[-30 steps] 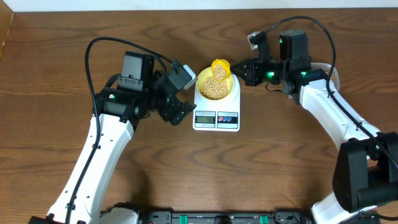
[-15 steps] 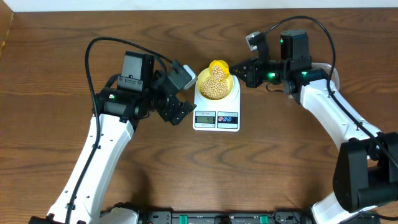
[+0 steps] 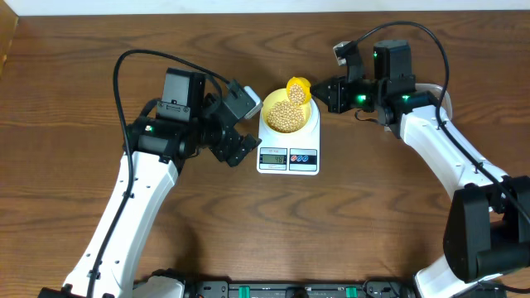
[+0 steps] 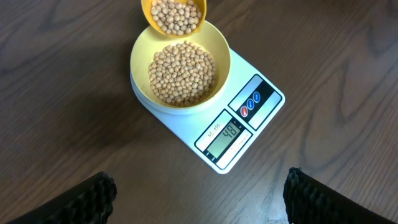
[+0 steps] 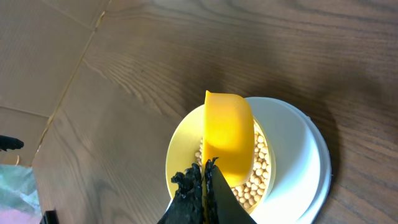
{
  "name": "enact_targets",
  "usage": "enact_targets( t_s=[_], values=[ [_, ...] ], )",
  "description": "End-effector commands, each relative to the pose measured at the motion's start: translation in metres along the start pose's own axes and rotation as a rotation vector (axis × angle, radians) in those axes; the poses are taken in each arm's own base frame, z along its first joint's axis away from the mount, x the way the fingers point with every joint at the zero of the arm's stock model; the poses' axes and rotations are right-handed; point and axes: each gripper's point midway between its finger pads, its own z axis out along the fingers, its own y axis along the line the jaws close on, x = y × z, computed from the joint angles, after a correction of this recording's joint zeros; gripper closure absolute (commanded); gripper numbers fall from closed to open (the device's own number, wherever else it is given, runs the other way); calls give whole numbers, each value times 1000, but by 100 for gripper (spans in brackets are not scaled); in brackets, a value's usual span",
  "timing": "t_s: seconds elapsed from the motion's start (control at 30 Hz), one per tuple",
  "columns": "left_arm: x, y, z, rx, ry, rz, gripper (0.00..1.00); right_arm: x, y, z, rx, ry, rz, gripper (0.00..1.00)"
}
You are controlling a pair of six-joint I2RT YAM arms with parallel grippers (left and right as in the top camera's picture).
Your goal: Scoop item into bowl and weigh 50g on scale
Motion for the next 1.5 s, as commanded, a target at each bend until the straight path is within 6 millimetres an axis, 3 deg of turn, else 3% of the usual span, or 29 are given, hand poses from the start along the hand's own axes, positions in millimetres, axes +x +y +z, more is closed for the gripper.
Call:
enact_targets(
  t_s=[0.0,0.83,1.03,1.2,1.47],
  values=[
    [5,1,1,-5,9,3,12,-1,2,0,0,-2,11,99],
    [5,1,1,-5,9,3,12,-1,1,0,4,-3,11,99],
    [5,1,1,-5,9,3,12,13,2,2,11,49,46,99],
    [5,1,1,-5,9,3,12,2,0,2,23,8,16,99],
    [5,1,1,-5,9,3,12,7,1,2,17,26,29,99]
  ],
)
